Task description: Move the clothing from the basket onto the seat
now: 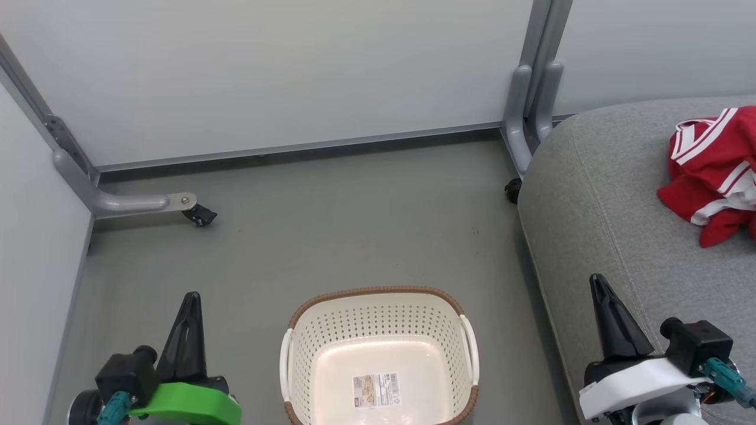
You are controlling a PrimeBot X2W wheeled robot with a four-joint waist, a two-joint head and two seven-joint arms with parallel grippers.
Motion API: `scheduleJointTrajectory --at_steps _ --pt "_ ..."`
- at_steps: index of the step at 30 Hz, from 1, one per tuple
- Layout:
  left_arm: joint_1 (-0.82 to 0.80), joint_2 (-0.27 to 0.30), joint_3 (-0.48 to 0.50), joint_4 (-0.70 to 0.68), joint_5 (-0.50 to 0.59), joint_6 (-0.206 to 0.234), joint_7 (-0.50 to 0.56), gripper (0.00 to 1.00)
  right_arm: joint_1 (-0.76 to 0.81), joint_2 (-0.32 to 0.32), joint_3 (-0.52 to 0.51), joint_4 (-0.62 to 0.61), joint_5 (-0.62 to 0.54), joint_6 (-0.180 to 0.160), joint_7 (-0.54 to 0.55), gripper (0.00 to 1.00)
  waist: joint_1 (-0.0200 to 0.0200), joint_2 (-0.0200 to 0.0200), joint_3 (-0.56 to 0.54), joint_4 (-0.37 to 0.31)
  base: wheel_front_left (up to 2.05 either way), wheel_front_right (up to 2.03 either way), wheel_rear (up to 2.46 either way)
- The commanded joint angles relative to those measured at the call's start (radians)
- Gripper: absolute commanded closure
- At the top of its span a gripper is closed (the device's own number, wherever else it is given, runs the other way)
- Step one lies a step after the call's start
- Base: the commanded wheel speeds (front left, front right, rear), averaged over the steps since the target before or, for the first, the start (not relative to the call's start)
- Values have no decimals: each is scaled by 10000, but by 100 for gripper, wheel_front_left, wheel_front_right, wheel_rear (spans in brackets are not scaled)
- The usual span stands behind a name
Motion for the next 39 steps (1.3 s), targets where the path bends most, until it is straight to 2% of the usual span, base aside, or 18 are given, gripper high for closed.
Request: scheduleJointTrajectory --at_steps 1,18,39 --pt "-115 22 137 -108 -505 -61 112 100 -122 -66 -21 -87 533 -2 80 100 0 0 2 -13 0 0 0" --pt "-394 -121 561 60 -3399 -267 873 100 -466 -225 -88 374 3636 -3 605 100 0 0 14 -140 0 0 0" --pt "-680 -261 995 248 -6273 -470 1640 100 -771 -324 -229 826 6658 -4 1182 100 0 0 28 -296 0 0 0"
